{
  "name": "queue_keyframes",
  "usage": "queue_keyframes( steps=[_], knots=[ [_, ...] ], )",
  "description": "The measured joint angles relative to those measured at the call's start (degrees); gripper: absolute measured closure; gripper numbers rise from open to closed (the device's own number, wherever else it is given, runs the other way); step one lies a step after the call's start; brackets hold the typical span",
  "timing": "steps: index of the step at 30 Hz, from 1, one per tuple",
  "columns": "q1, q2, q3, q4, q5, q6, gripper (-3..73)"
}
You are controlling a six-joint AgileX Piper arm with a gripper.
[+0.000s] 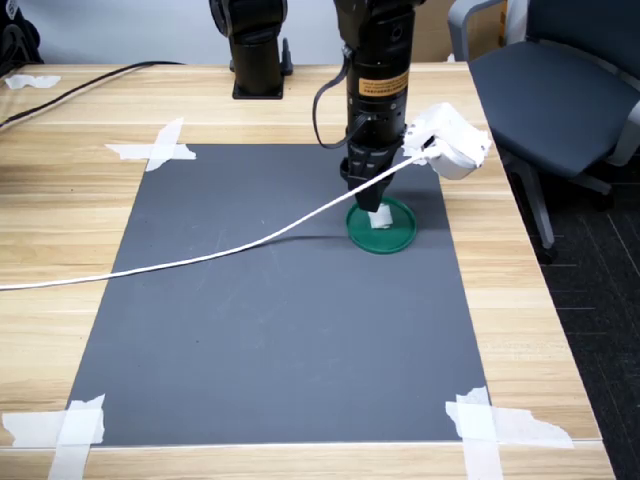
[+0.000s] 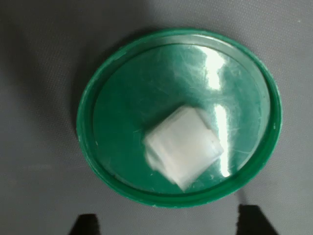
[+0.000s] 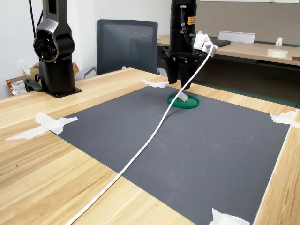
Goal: Grasp a white terminal and put it in the green lid.
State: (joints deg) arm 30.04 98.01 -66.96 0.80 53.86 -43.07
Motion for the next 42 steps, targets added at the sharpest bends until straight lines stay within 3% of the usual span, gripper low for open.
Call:
queue_keyframes(
  steps=[8,14,19,26,30,34,42],
  knots=[
    [0.00,-2.89,0.22,0.00,-2.18,0.00,12.9],
    [0.00,-11.76,4.68,-0.41,-9.06,1.80,18.7],
    [-1.16,-22.30,11.49,0.30,-17.28,5.58,33.6],
    [-9.07,-35.19,20.01,1.06,-25.60,5.26,65.9],
    [-12.40,-41.44,23.87,1.33,-26.75,4.67,71.2],
    [-15.67,-49.44,28.63,4.42,-28.65,4.69,72.0],
    [-22.54,-66.77,39.65,16.86,-35.09,7.78,71.9]
  ],
)
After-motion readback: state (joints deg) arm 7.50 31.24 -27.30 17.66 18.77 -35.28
